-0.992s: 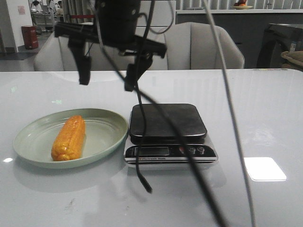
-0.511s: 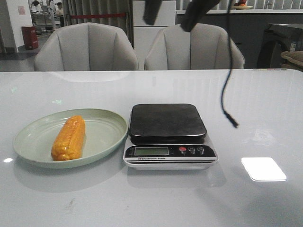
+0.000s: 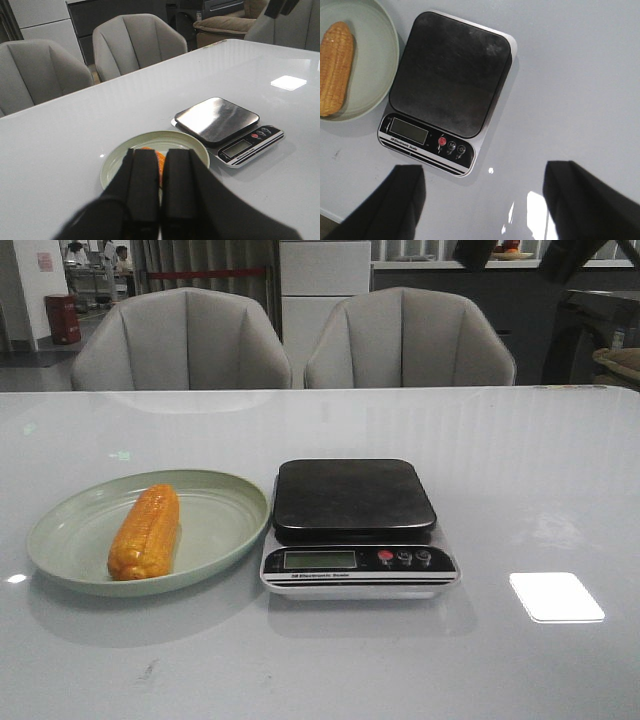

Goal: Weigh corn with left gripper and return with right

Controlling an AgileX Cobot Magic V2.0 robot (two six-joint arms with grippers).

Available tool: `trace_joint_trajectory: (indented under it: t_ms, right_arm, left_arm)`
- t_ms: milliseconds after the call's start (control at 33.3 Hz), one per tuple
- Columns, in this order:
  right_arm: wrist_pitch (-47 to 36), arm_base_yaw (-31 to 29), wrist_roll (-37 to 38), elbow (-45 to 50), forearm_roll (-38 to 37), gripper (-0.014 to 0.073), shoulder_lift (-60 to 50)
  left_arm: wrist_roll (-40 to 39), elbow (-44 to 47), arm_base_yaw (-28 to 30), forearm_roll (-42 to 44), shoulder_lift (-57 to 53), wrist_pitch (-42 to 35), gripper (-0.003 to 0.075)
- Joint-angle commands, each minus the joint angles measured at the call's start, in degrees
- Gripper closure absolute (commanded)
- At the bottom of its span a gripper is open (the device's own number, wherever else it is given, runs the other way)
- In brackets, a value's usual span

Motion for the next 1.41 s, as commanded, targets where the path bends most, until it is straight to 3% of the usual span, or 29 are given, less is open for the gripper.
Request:
trace_joint_trajectory:
  t_ms: [0,1082,1112,1383]
  right_arm:
    - [-7.1,-0.6,-1.0,4.7,0.7,0.0007,-8.9]
    - [-55.8,-0.6,-3.1,67.8,0.7,0.0007,-76.2]
    - [-57.8,-0.6,-3.1,69.3,0.7,0.0007,-77.5]
    - [-71.5,-0.6,-3.1,78.6,0.7,0.0009,-80.9]
  left_arm:
    - [-0.1,-1.3,0.0,0.4,-1.2,-4.5,0.0605]
    - [-0.1,-1.3,0.0,0.4,-1.2,-4.5,0.0605]
    - [-0.1,-1.3,-2.1,0.4,-1.2,-4.5,0.0605]
    - [-0.1,-1.3,-2.1,0.4,-1.2,-4.5,0.0605]
